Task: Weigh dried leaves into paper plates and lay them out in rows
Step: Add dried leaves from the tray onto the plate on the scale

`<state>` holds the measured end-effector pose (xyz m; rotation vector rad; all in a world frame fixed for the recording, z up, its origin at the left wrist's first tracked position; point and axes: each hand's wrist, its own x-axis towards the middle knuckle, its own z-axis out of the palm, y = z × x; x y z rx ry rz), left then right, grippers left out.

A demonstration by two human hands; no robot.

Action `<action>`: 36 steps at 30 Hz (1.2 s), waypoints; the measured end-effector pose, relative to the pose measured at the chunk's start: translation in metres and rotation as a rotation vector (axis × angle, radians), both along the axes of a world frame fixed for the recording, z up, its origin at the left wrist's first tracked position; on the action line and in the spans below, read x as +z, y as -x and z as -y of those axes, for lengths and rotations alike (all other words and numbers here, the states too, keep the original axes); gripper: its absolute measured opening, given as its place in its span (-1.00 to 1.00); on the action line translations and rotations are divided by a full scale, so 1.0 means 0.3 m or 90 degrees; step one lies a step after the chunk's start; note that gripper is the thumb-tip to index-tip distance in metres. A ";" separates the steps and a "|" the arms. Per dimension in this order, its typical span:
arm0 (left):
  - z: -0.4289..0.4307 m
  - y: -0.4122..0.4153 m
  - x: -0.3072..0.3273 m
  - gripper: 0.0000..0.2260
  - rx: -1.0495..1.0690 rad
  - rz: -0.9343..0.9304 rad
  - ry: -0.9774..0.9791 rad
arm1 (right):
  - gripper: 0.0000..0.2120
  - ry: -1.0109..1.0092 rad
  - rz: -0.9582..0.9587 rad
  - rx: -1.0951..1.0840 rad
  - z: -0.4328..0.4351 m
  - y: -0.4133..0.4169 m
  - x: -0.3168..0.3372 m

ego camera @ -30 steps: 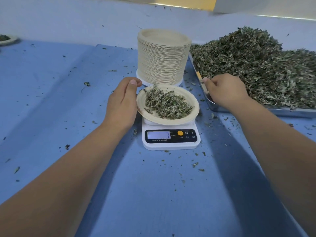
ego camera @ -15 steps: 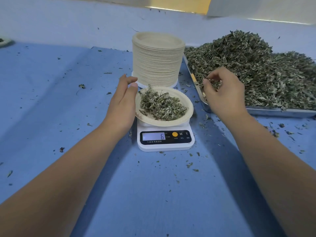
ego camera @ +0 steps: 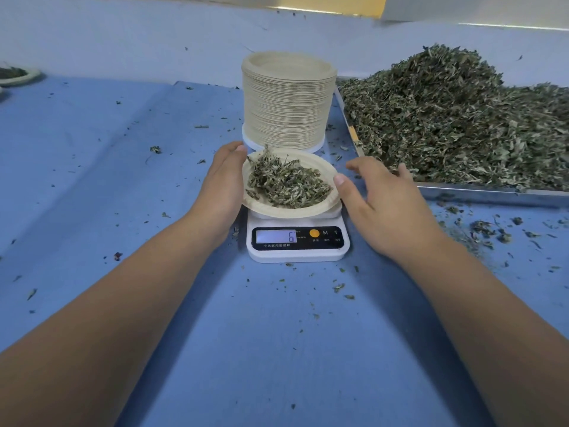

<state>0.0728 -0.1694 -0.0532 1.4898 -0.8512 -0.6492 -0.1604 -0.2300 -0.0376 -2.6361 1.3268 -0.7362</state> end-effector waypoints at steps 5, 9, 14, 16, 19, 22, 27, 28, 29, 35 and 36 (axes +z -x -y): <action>-0.006 -0.008 -0.001 -0.77 0.003 -0.014 0.001 | -0.62 0.037 -0.023 -0.073 0.076 0.046 -0.010; -0.016 -0.015 0.000 -0.69 -0.023 -0.025 0.008 | -0.59 0.102 -0.176 -0.137 0.122 0.071 -0.018; -0.011 -0.025 -0.002 -0.53 -0.041 -0.084 0.029 | -0.65 0.056 -0.156 -0.107 0.155 0.061 -0.007; -0.008 -0.031 -0.005 -0.48 -0.050 -0.101 0.030 | -0.67 -0.002 -0.133 -0.097 0.174 0.061 0.011; -0.005 -0.028 -0.014 -0.53 -0.062 -0.094 0.044 | -0.71 -0.106 -0.042 -0.082 0.195 0.070 0.044; 0.000 -0.028 -0.015 -0.58 -0.057 -0.110 0.058 | -0.87 -0.133 0.036 -0.080 0.224 0.079 0.077; 0.003 -0.033 -0.014 -0.65 -0.066 -0.132 0.076 | -0.95 -0.092 0.046 -0.087 0.253 0.073 0.112; 0.003 -0.034 -0.016 -0.68 -0.068 -0.132 0.081 | -0.97 -0.073 0.075 -0.093 0.255 0.070 0.112; 0.004 -0.033 -0.017 -0.72 -0.069 -0.131 0.084 | -0.98 -0.061 0.100 -0.100 0.256 0.068 0.113; 0.002 -0.024 -0.022 -0.77 -0.065 -0.092 0.064 | -0.90 0.054 0.051 -0.127 0.242 0.067 0.133; 0.000 -0.024 -0.023 -0.79 -0.064 -0.087 0.063 | -0.90 0.073 0.084 -0.118 0.230 0.058 0.145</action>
